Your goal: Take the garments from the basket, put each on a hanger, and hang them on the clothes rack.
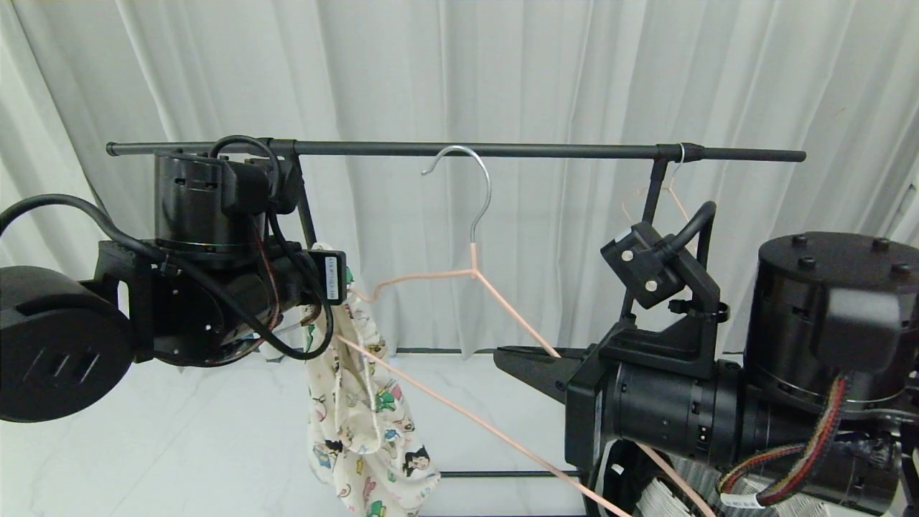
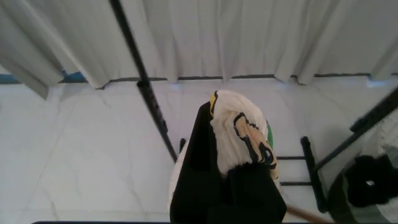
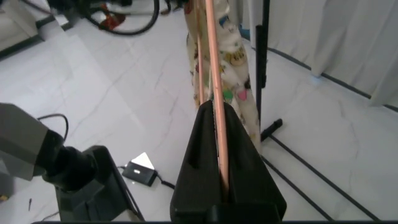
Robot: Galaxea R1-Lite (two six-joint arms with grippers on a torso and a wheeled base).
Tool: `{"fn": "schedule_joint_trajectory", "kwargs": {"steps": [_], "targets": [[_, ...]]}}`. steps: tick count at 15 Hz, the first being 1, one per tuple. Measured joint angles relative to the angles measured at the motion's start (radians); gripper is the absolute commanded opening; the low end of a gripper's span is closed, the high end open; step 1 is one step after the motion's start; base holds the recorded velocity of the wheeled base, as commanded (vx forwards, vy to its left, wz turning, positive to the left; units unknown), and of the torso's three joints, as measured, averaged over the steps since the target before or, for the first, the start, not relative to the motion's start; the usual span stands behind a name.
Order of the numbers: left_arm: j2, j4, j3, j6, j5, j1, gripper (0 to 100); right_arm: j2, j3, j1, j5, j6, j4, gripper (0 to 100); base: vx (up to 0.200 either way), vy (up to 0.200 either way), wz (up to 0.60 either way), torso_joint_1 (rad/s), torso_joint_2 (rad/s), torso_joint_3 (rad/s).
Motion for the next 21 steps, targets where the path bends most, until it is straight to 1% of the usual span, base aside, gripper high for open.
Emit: {"fn": "schedule_joint_trajectory", "kwargs": {"steps": [2, 5, 8, 9, 11, 12, 13, 17, 19, 21], "targets": [[-0.009, 0.0, 0.001, 0.026, -0.013, -0.012, 0, 0.003, 0.0, -0.001, -0.003, 0.0, -0.031, 0, 0.0, 0.0, 0.0, 0.0, 0.0, 0.0], [-0.014, 0.0, -0.01, 0.029, -0.02, -0.017, 0, 0.006, 0.0, -0.002, -0.006, -0.007, -0.04, 0, 0.0, 0.0, 0.0, 0.0, 0.0, 0.0], [-0.011, 0.0, -0.023, 0.029, 0.0, 0.0, 0, 0.007, 0.008, -0.004, -0.09, -0.007, -0.04, 0, 0.0, 0.0, 0.0, 0.0, 0.0, 0.0], [-0.013, 0.0, -0.03, 0.029, 0.003, 0.007, 0, 0.009, 0.011, -0.009, -0.098, -0.007, -0.04, 0, 0.0, 0.0, 0.0, 0.0, 0.0, 0.0], [-0.016, 0.001, -0.033, 0.029, 0.002, 0.01, 0, 0.017, 0.011, -0.015, -0.099, -0.007, -0.056, 0, 0.0, 0.0, 0.0, 0.0, 0.0, 0.0], [-0.018, 0.001, -0.033, 0.029, 0.0, 0.006, 0, 0.024, 0.008, -0.016, -0.096, -0.007, -0.097, 0, 0.0, 0.0, 0.0, 0.0, 0.0, 0.0], [-0.019, 0.001, -0.034, 0.029, -0.003, -0.001, 0, 0.03, 0.007, -0.014, -0.093, -0.007, -0.11, 0, 0.0, 0.0, 0.0, 0.0, 0.0, 0.0], [-0.018, 0.002, -0.04, 0.03, -0.015, -0.023, 0, 0.041, 0.007, -0.005, -0.087, -0.002, -0.114, 0, 0.0, 0.0, 0.0, 0.0, 0.0, 0.0], [-0.022, 0.008, -0.042, 0.03, -0.047, -0.029, 0, 0.042, 0.007, -0.003, -0.079, -0.001, -0.114, 0, 0.0, 0.0, 0.0, 0.0, 0.0, 0.0], [-0.042, 0.057, -0.042, 0.031, -0.11, -0.043, 0, 0.049, 0.005, 0.001, -0.055, -0.001, -0.114, 0, 0.0, 0.0, 0.0, 0.0, 0.0, 0.0]]}}
